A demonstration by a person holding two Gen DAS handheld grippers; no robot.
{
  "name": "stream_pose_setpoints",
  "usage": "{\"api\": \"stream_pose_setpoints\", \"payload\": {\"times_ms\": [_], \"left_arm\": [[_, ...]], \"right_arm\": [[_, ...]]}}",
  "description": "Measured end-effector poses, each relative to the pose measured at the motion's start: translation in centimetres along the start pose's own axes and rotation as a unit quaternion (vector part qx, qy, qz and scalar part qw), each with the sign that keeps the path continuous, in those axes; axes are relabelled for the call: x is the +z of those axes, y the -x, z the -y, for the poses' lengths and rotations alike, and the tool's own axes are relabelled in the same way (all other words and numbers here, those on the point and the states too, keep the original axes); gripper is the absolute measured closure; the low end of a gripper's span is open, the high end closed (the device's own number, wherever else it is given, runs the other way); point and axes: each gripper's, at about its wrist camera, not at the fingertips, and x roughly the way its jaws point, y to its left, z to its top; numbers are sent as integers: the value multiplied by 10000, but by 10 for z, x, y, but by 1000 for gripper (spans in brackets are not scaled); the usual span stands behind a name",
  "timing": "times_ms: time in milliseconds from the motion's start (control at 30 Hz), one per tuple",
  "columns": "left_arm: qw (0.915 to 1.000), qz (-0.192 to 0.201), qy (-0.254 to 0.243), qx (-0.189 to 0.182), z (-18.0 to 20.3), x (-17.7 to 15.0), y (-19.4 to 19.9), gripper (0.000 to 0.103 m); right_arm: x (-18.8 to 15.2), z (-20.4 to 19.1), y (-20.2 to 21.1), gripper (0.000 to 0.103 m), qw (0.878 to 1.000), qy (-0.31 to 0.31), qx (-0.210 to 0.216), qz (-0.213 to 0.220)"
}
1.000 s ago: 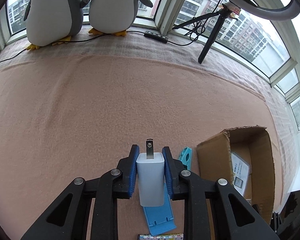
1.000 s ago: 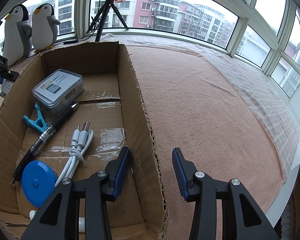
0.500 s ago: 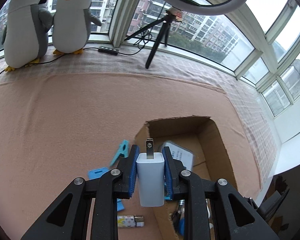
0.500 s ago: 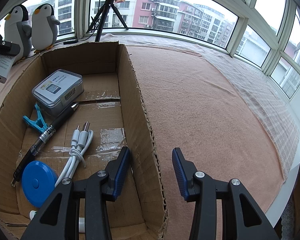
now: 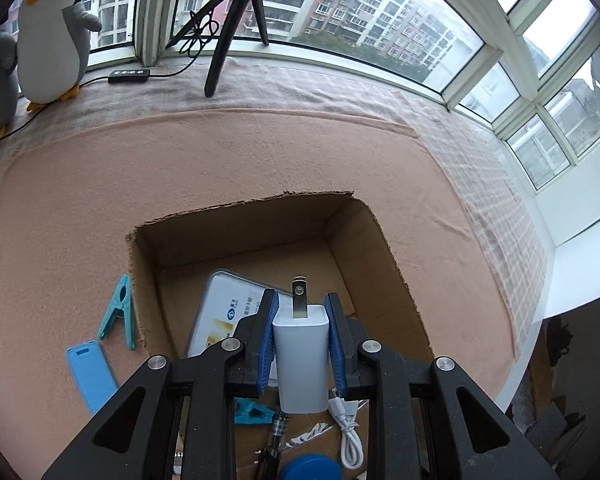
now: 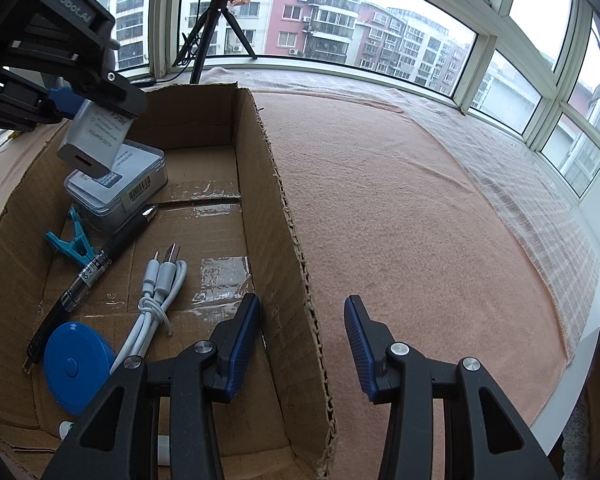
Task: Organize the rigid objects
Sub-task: 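Carry the white charger plug into the box and open the left tool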
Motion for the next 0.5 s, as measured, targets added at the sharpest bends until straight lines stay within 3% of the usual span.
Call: {"api": "stream_pose_setpoints", "payload": {"times_ms": [500], "left_arm": [[9995, -292, -119, -14, 18, 7, -34, 78]], "right_arm": [[1, 0, 0, 63, 10000, -4, 1, 2]]}}
